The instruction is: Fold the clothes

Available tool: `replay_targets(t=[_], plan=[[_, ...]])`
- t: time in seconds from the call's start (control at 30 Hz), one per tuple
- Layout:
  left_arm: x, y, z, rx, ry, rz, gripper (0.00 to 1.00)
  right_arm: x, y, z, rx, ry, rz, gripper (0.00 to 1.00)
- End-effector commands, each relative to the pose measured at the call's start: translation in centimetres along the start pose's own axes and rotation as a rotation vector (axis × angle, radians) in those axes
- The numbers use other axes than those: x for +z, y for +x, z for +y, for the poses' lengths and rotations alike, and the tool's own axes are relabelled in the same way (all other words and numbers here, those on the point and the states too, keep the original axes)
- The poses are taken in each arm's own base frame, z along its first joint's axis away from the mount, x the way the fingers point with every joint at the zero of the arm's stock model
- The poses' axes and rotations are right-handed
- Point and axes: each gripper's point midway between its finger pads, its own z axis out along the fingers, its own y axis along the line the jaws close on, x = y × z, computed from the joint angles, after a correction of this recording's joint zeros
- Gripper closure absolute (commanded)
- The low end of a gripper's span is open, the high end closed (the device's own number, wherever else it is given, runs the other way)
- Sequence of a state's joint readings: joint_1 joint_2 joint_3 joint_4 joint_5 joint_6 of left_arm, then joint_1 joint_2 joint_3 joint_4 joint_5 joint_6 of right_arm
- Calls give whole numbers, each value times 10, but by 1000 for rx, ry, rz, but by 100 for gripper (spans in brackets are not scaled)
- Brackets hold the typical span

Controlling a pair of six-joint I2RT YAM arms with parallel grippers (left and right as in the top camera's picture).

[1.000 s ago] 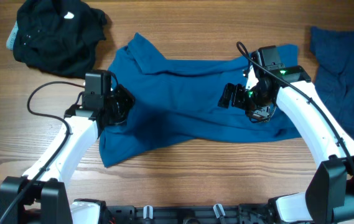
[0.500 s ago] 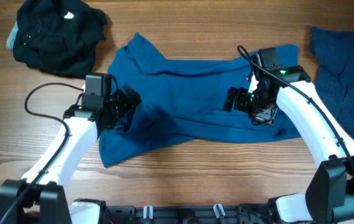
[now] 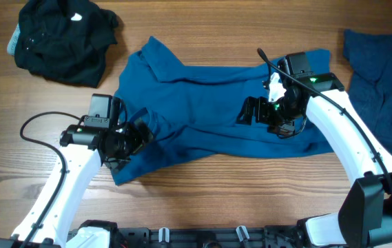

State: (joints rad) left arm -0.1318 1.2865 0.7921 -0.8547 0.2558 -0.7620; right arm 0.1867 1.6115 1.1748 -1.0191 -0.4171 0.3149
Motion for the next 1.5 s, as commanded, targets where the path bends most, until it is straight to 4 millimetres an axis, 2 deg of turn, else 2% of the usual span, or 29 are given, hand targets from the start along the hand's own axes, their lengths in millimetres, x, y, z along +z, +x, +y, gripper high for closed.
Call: replay_targets(t=[0.0,0.1,0.17,0.33,0.5,0.73,0.97,1.17,1.33,1.47], plan=[[12,10,7,-78,-31,71,1,9,17,16,3,-95,51,2],[22,18,9,-113,-38,128,2,21,24,6,165,-66,67,2],[28,18,12,-121,-51,138,2,29,25,-8,302,-12,51,2],[40,10,11,-118,-58,123,0,34,18,-29,444,33,1,1],[46,5,23,-125,-120,100,0,27,10,-47,457,55,-29,0],[55,-3,41,-149,-205,80,0,22,4,-59,428,54,-49,0],[52,-27,68,-254,-257,29,0,17,-1,-70,454,51,-66,0],[47,-40,81,-304,-248,14,0,13,-3,-73,450,47,-79,0],[42,-53,99,-297,-339,-73,0,9,-3,-72,444,42,-91,0],[40,-64,104,-296,-360,-126,0,6,-3,-70,441,40,-98,0]])
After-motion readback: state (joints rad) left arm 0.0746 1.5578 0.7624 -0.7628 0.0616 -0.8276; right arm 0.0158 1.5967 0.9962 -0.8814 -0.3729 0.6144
